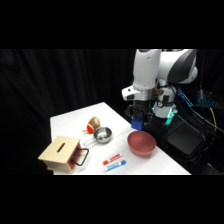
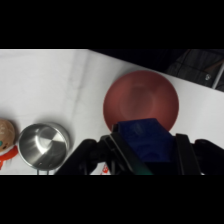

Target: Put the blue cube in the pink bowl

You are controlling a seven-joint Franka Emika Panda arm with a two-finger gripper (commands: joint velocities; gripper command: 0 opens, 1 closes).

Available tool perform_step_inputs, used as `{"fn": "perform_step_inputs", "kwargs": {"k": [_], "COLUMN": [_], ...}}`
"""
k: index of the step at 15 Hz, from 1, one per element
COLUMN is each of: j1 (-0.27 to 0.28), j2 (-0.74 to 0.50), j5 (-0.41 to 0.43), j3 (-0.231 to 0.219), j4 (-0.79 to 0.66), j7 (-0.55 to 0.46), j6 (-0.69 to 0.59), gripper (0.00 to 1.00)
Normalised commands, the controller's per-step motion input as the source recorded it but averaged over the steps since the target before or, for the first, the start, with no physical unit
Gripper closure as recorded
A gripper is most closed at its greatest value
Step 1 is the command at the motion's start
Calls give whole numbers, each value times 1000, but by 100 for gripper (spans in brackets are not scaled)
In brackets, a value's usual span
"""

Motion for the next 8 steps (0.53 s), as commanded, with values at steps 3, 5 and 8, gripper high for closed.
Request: {"fn": "perform_step_inputs", "kwargs": {"k": [3, 5, 8], "j1": [11, -14, -44], "j2": [297, 317, 359], "j5": [178, 219, 265], "j3": [-27, -35, -17], "j4": [-49, 18, 93], "j7": [-158, -250, -343], "j6": [431, 355, 300], "gripper": [69, 69, 69]}}
